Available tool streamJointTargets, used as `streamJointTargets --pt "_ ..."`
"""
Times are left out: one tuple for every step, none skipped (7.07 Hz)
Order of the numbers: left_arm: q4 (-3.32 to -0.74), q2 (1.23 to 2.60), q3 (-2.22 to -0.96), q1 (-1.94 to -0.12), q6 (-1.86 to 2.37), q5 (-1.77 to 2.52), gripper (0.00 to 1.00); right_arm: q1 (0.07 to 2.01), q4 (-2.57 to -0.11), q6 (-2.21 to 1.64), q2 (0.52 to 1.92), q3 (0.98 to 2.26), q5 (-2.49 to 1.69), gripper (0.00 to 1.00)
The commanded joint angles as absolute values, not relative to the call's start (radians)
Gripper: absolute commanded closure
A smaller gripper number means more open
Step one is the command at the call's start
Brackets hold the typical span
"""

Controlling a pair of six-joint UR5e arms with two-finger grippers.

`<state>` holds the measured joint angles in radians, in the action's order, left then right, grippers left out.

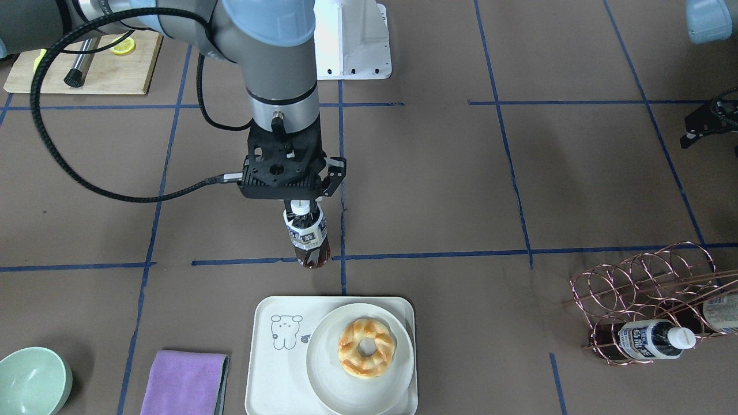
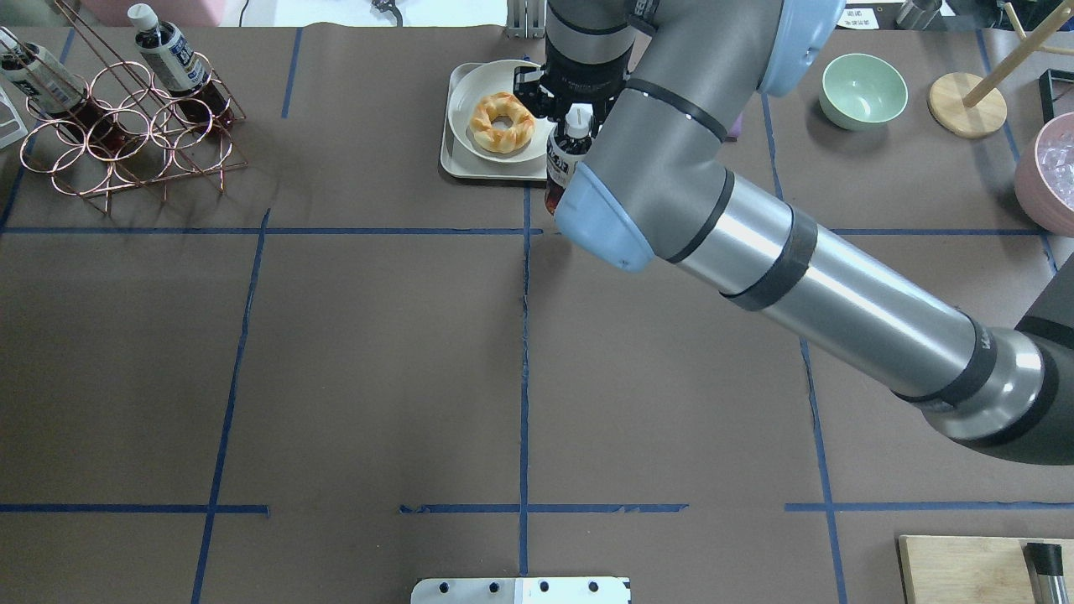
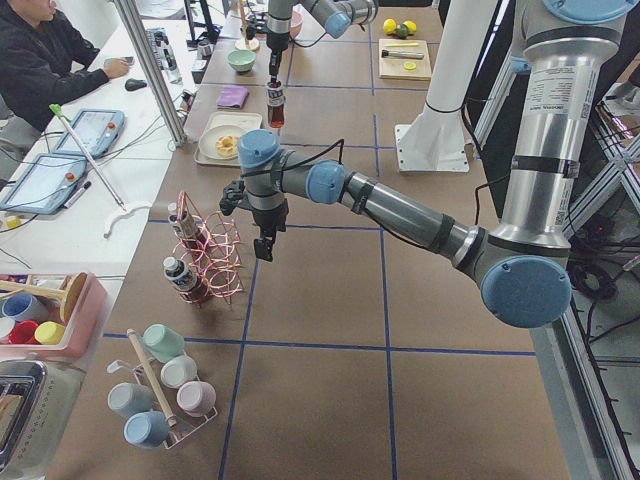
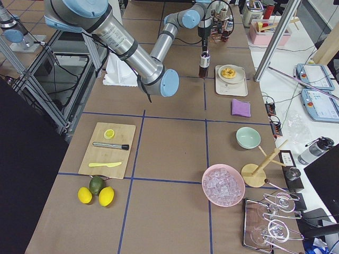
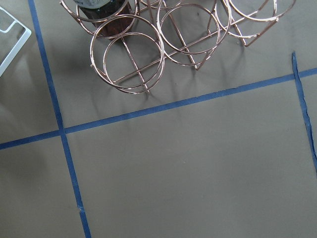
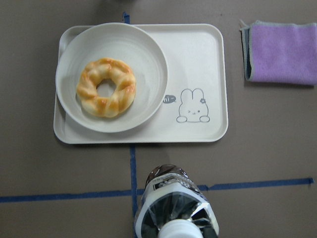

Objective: Place tea on tray
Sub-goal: 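Lift the bottle with the right gripper and carry it onto the white tray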

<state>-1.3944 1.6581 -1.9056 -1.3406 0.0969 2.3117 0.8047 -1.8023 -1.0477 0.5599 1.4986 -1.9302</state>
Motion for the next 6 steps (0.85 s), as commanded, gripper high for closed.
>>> streamJointTargets --pt "-1.394 1.658 -1.907 -1.347 0.098 2.313 0.0 0.902 -1.746 -0.95 0.447 1.259 -2.017 1.0" --pt "-1.394 1.658 -1.908 -1.348 0.1 2.316 0.0 0.935 -1.741 -0.91 0.439 1.223 -2.034 1.0" --pt "-1.394 1.657 -1.908 -1.348 0.101 2.342 0.0 0.963 -1.738 -0.866 0.434 1.177 -2.054 1.0" --pt "-1.394 1.658 -1.911 -1.356 0.101 2.347 0.0 0.969 -1.708 -0.842 0.433 1.12 -2.054 1.0" --pt "-1.394 1.658 -1.913 -1.361 0.101 2.347 0.0 0.971 -1.619 -0.844 0.428 1.042 -2.06 1.0" --pt "-1.394 1.658 -1.916 -1.365 0.101 2.347 0.0 0.974 -1.597 -0.842 0.42 1.007 -2.06 1.0"
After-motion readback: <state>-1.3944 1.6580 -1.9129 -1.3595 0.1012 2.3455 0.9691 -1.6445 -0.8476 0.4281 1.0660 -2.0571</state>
